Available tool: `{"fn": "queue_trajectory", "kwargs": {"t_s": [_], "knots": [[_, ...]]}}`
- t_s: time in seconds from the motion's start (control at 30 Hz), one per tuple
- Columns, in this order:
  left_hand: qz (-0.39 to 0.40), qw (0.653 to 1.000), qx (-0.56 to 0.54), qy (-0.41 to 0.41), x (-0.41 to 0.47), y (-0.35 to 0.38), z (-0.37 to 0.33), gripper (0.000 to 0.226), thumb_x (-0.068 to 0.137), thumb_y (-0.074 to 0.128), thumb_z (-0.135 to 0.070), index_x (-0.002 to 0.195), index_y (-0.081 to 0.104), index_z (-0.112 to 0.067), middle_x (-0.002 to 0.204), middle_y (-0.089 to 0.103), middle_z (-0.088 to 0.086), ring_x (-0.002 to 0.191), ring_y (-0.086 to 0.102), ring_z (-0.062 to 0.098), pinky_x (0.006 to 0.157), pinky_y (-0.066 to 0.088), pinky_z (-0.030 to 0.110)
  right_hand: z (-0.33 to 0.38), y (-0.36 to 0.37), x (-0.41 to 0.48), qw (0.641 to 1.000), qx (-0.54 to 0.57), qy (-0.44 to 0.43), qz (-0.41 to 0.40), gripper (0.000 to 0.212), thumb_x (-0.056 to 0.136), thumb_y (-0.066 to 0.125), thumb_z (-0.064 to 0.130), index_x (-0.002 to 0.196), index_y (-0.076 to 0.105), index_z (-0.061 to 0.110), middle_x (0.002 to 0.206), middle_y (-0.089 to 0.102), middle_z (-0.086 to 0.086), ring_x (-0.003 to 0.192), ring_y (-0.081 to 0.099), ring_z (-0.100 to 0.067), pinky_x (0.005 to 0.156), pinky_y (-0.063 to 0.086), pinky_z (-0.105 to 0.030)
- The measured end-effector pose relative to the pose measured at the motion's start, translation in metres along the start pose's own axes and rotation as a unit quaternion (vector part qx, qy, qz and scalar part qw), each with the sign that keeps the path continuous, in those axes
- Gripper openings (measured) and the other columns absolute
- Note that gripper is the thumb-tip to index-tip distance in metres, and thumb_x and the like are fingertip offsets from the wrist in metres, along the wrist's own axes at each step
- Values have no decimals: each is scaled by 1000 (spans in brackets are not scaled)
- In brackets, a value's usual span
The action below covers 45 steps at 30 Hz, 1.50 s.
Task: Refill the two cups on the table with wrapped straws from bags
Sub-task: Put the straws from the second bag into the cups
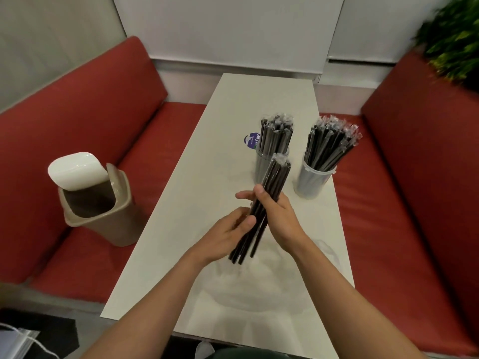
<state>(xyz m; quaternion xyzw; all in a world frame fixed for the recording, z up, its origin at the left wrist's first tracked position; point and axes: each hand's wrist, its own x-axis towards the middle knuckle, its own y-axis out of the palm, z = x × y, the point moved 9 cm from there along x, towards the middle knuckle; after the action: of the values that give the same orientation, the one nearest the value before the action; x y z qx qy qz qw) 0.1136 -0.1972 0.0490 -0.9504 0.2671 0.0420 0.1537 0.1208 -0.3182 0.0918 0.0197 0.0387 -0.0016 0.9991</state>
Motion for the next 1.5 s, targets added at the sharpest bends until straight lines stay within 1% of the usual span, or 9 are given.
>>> {"fn": "queue_trajectory", "kwargs": {"t_s": [0.07, 0.2, 0.3, 0.5, 0.7, 1.17, 1.27, 1.37, 1.5], "knots": [[26, 998, -60, -15, 1, 12, -9, 36, 106, 48, -48, 125, 58, -19, 104, 76, 5, 101, 74, 18, 95, 57, 36, 2, 2, 1, 1000, 24, 11, -4, 43, 107, 50, 45, 115, 60, 3, 115, 79, 3, 81, 70, -21, 66, 55, -33], [2, 989, -145, -19, -3, 25, -9, 21, 109, 50, -30, 126, 56, -20, 94, 69, 11, 86, 74, 30, 84, 62, 44, -4, 4, 3, 1000, 11, 26, -6, 40, 106, 47, 51, 119, 60, 16, 115, 78, 9, 110, 72, -12, 100, 52, -39], [-32, 988, -152, -11, -6, 24, -6, 17, 108, 52, -31, 121, 55, -21, 87, 66, 7, 72, 65, 25, 72, 58, 42, -5, 2, 3, 1000, -8, 11, -25, 39, 104, 47, 57, 130, 55, 30, 119, 74, 15, 114, 66, 0, 103, 51, -32], [-59, 989, -133, 10, -5, 15, -10, 19, 106, 54, -34, 118, 55, -19, 84, 66, 5, 63, 58, 22, 60, 51, 35, 0, -22, 6, 998, -16, -15, -65, 28, 107, 52, 45, 117, 65, 22, 88, 67, 0, 74, 60, -13, 62, 49, -28], [-69, 987, -142, 11, -4, 13, -8, 23, 107, 47, -43, 120, 50, -24, 88, 69, 10, 59, 56, 26, 54, 49, 36, 4, -27, 10, 1000, -9, 6, -17, 19, 102, 67, 29, 115, 71, 17, 103, 79, -5, 86, 73, -16, 68, 56, -29], [-125, 987, -99, -11, 11, -4, 2, 29, 108, 45, -45, 112, 58, -19, 99, 74, 9, 86, 77, 31, 81, 62, 56, 4, -50, 21, 996, -56, 40, -56, 14, 99, 70, 17, 112, 69, 12, 97, 81, -6, 95, 78, -23, 69, 62, -30], [-208, 976, -63, 19, 14, -23, 3, 24, 107, 48, -44, 107, 59, -23, 93, 74, 0, 92, 74, 16, 83, 62, 43, 20, -63, 27, 990, -106, 0, -90, 11, 98, 72, 19, 108, 68, 18, 98, 78, -9, 93, 77, -28, 71, 64, -33], [-314, 946, -75, 38, 8, -53, 1, 22, 107, 48, -41, 98, 55, -23, 74, 65, 1, 65, 65, 17, 60, 57, 36, 70, -92, 35, 954, -204, -118, -187, 12, 96, 73, 37, 103, 66, 30, 93, 77, 4, 84, 76, -18, 78, 64, -44], [-335, 940, -52, 42, 10, -73, -5, 28, 105, 48, -52, 90, 49, -29, 66, 49, -3, 57, 45, 16, 50, 40, 36, 142, -115, 33, 891, -223, -254, -302, 22, 99, 69, 40, 106, 66, 20, 80, 74, 5, 71, 69, -12, 70, 55, -32]]}}
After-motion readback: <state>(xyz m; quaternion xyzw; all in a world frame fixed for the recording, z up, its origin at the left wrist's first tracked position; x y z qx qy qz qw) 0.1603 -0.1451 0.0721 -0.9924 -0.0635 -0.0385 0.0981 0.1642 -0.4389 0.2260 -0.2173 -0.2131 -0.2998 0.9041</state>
